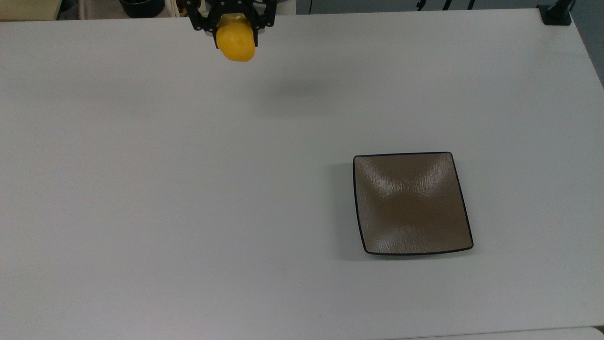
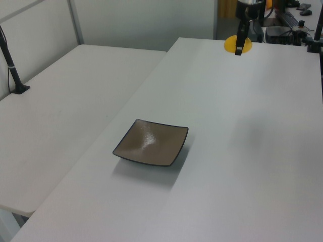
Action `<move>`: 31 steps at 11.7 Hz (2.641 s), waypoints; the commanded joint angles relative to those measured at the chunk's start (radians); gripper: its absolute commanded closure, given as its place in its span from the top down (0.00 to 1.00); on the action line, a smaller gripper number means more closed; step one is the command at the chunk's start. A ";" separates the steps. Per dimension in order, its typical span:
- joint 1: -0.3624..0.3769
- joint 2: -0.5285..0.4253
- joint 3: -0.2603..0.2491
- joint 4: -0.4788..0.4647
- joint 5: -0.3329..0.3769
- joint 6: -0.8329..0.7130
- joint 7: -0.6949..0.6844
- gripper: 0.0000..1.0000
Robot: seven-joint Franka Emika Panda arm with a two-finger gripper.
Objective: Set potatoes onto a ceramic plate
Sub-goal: 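Lift the potato and carry it over the brown square plate, then lower the potato onto the plate and open the gripper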
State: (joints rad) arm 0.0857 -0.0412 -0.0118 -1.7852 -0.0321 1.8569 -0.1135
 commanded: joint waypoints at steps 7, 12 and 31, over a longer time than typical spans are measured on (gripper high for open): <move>0.166 0.294 0.047 0.336 0.040 0.051 0.297 0.28; 0.275 0.443 0.046 0.337 0.023 0.410 0.406 0.29; 0.358 0.736 0.036 0.329 -0.075 0.877 0.419 1.00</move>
State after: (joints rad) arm 0.4263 0.6829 0.0424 -1.4730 -0.0829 2.7193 0.2825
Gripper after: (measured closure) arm 0.198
